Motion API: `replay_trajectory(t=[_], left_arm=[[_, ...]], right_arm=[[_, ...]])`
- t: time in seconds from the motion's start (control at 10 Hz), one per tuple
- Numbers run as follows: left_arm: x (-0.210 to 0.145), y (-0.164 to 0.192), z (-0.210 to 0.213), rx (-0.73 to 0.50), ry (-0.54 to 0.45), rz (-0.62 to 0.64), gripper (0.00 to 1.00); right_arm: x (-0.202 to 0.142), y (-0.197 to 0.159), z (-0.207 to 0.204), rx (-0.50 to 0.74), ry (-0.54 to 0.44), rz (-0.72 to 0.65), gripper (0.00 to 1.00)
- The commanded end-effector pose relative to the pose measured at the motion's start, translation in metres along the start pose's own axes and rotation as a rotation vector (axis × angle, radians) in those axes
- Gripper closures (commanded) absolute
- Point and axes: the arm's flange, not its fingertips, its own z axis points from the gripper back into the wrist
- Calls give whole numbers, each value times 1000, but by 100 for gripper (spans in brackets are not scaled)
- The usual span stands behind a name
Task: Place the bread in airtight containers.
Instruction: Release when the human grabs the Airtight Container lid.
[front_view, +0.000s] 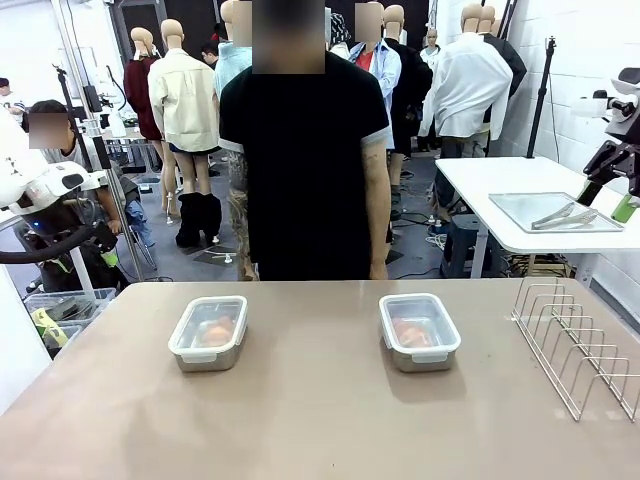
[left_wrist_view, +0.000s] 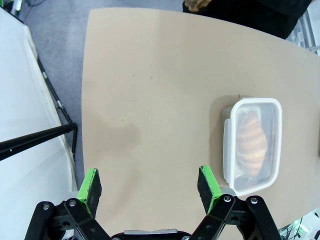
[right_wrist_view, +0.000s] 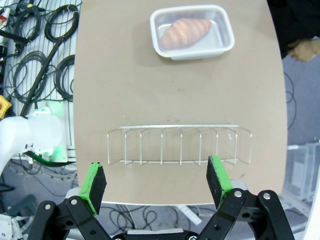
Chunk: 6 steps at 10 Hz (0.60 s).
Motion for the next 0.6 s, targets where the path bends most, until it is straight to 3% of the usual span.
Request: replay_trajectory(t=[0.0,0.5], left_arm=[[0,1,2,10,2,-6,0],[0,1,2,10,2,-6,0]], right_arm=[[1,2,-1,6,14,-14,0],[1,2,-1,6,14,-14,0]])
